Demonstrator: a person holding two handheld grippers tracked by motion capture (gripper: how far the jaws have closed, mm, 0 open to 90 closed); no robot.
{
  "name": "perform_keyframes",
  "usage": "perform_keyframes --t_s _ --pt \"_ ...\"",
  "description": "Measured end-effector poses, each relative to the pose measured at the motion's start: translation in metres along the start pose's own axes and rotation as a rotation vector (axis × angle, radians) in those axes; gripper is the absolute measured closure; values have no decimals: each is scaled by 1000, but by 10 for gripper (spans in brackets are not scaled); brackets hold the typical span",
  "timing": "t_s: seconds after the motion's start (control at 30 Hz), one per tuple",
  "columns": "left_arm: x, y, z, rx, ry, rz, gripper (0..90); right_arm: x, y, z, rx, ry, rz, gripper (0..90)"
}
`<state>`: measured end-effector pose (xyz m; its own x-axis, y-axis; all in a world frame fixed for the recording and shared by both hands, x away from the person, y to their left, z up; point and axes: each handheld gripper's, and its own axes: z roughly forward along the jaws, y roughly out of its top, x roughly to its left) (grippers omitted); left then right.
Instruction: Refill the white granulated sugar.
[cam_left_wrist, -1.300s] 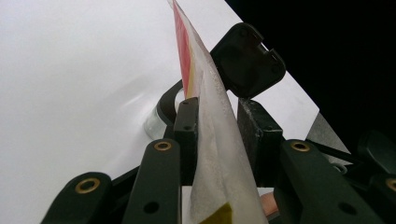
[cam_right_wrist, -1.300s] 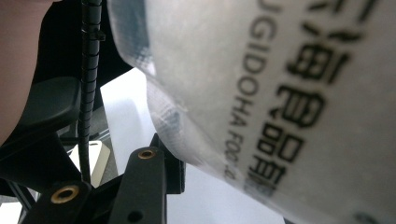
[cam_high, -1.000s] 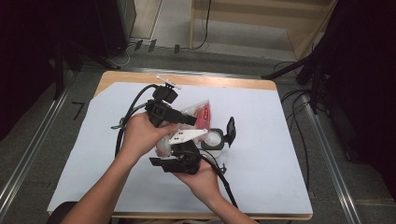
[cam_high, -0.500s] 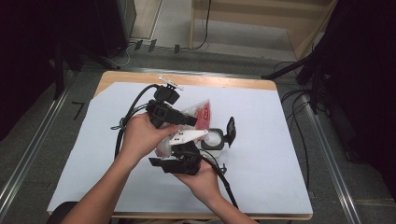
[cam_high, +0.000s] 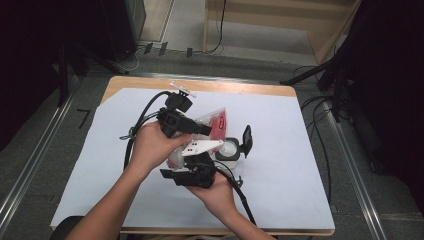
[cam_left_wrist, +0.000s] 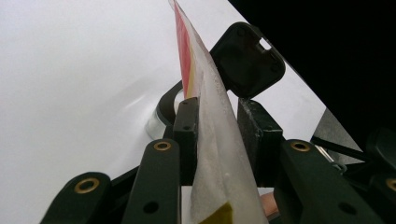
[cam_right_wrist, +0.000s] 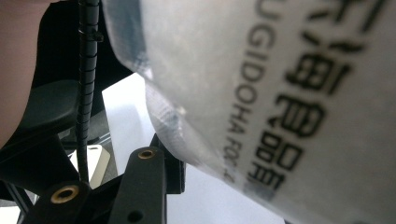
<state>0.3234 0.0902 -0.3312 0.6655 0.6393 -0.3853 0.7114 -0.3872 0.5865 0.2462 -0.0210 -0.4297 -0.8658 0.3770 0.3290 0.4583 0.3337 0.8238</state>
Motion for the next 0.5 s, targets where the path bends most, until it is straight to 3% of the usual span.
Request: perform_keyframes --t_s 0.5 --pt "-1 0 0 6 10 11 704 0 0 0 1 1 -3 635"
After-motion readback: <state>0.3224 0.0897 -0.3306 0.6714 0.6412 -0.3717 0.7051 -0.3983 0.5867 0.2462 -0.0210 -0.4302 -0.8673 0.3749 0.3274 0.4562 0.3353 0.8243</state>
